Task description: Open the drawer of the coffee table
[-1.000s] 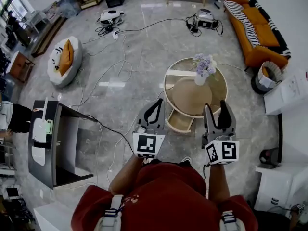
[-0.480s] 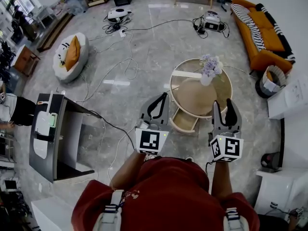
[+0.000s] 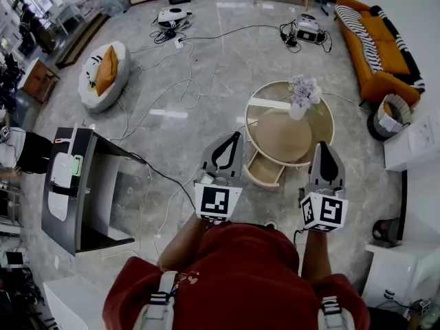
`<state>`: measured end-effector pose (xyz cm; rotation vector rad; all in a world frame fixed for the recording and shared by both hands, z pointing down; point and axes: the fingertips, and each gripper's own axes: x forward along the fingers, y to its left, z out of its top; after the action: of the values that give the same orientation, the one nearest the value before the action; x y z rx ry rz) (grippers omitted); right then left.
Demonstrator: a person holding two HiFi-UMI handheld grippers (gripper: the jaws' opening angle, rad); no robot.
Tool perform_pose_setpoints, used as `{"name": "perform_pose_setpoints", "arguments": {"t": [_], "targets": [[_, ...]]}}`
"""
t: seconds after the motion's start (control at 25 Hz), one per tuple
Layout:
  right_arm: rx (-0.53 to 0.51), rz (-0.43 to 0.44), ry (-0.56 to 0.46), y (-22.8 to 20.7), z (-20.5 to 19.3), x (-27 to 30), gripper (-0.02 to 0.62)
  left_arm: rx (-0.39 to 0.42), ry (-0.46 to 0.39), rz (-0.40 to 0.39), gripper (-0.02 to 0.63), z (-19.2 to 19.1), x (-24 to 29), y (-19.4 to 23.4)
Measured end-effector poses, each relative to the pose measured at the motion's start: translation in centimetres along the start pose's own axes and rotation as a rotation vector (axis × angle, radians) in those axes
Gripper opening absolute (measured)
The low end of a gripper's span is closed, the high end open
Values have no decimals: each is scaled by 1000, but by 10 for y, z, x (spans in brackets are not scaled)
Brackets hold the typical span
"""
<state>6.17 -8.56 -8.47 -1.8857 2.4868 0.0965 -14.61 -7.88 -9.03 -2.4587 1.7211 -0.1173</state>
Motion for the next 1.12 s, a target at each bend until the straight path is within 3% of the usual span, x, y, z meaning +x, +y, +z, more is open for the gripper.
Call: {"name": "perform_pose_setpoints", "arguments": {"t": [0.08, 0.28, 0.44, 0.6, 1.12], "targets": [[-10, 7, 1, 2, 0, -1, 26, 29, -29, 2, 14, 1, 0, 0], [-27, 17, 13, 5, 1, -3, 26, -24, 21, 8, 14, -1, -4, -2], [-41, 11, 14, 4, 0, -5, 26, 17, -21, 7, 14, -3, -5, -3], [-37, 6, 22, 2, 1, -7, 26, -21, -3, 7, 14, -5, -7, -6], [-52, 12, 30, -2, -5, -13, 26, 13, -30, -1, 14, -2, -8, -15]]}}
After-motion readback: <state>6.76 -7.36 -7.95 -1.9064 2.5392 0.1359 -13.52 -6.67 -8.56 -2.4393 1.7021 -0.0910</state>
